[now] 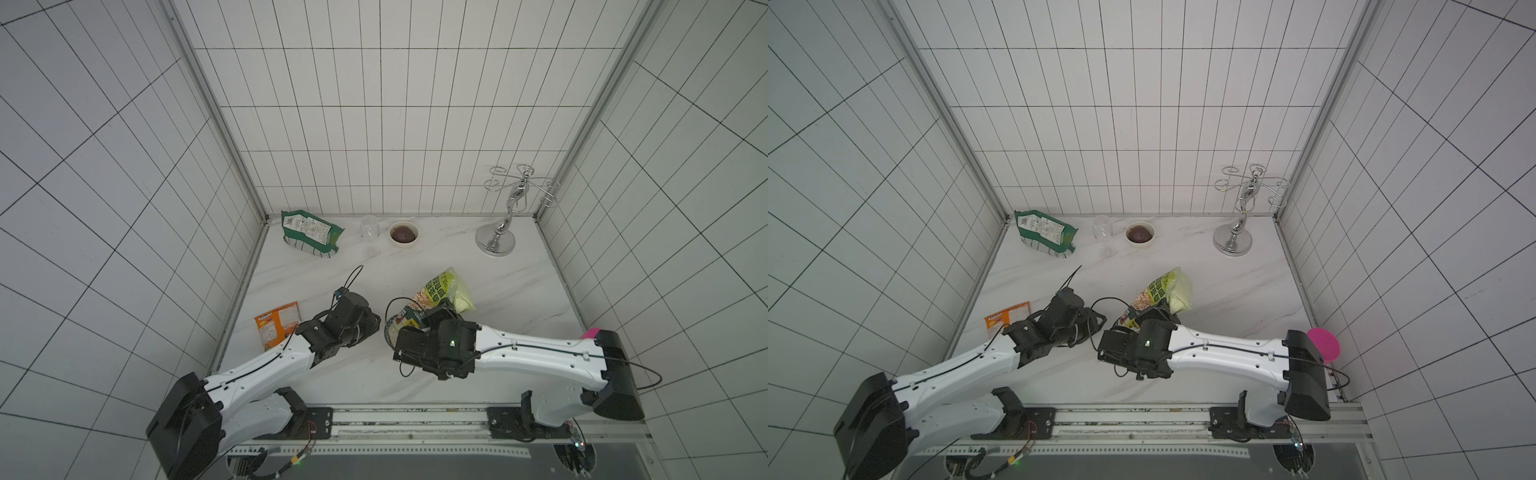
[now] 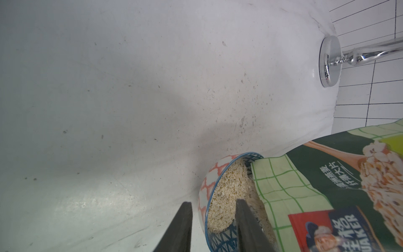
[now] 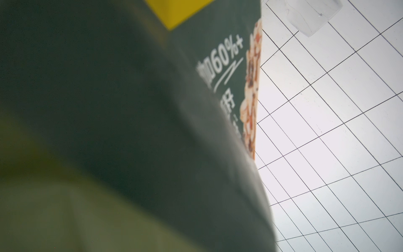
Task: Pour the oats into the breakfast bowl
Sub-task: Pour the oats into the bowl.
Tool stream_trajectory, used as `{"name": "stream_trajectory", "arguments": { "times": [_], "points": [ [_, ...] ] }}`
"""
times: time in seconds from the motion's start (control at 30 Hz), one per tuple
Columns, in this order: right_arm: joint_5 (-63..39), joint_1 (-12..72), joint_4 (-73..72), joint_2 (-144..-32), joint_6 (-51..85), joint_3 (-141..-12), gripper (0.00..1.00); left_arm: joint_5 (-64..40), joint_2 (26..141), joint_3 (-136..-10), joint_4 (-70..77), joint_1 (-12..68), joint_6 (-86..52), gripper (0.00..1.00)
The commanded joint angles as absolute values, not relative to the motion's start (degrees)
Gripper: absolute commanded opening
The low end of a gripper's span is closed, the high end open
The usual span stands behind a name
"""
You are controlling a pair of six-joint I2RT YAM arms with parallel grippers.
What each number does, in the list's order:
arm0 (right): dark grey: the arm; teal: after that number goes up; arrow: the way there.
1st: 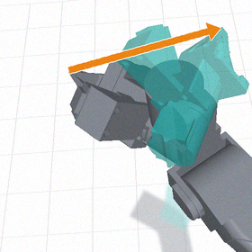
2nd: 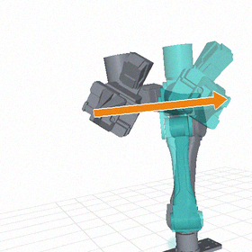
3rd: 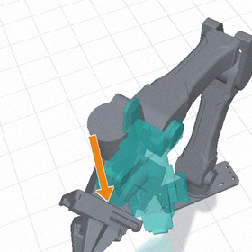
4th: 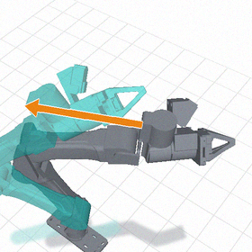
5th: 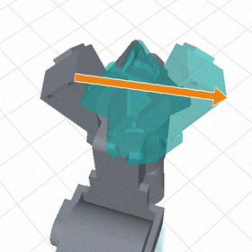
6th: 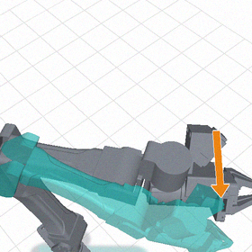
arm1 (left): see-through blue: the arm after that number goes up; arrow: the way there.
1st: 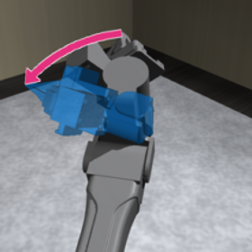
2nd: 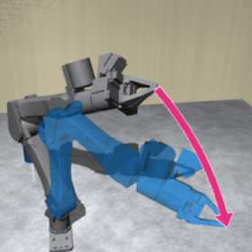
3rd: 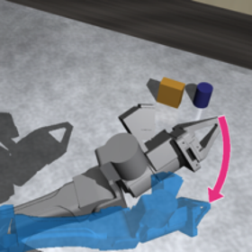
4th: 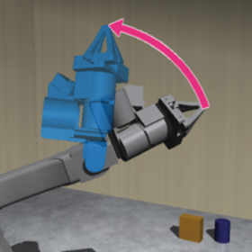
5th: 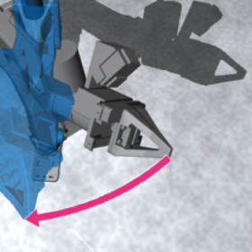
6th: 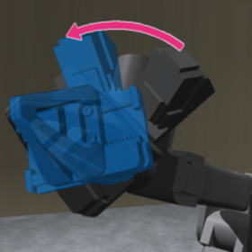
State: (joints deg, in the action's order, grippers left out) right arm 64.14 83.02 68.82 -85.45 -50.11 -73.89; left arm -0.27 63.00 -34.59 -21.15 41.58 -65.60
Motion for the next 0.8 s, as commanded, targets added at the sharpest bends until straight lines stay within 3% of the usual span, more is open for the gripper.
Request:
{"name": "stream_trajectory", "arguments": {
  "times": [0.0, 0.47, 0.53, 0.6, 0.67, 0.77],
  "points": [
    [73.3, 83.33, 69.73, -82.44, -49.62, -74.11, 0.0, 0.06, 62.3, -33.86, -19.87, 41.75, -65.74, 0.36],
    [74.94, 83.85, 70.31, -82.88, -48.5, -74.75, 0.0, 0.03, 62.0, -33.65, -19.7, 41.75, -65.38, 0.36],
    [71.35, 83.56, 70.02, -82.63, -47.32, -76.88, 0.0, 0.4, 61.88, -33.57, -19.94, 41.75, -65.76, 0.36],
    [74.73, 84.23, 69.96, -83.34, -48.68, -75.23, 0.0, 0.03, 61.88, -33.51, -19.49, 41.75, -65.25, 0.36],
    [70.5, 84.0, 70.11, -83.23, -46.3, -77.67, 0.0, 0.64, 61.83, -33.69, -20.24, 41.68, -65.49, 0.36],
    [73.7, 84.23, 66.33, -82.28, -50.34, -73.83, 0.0, 0.27, 61.72, -33.44, -19.82, 41.75, -65.29, 0.36]
  ]
}}
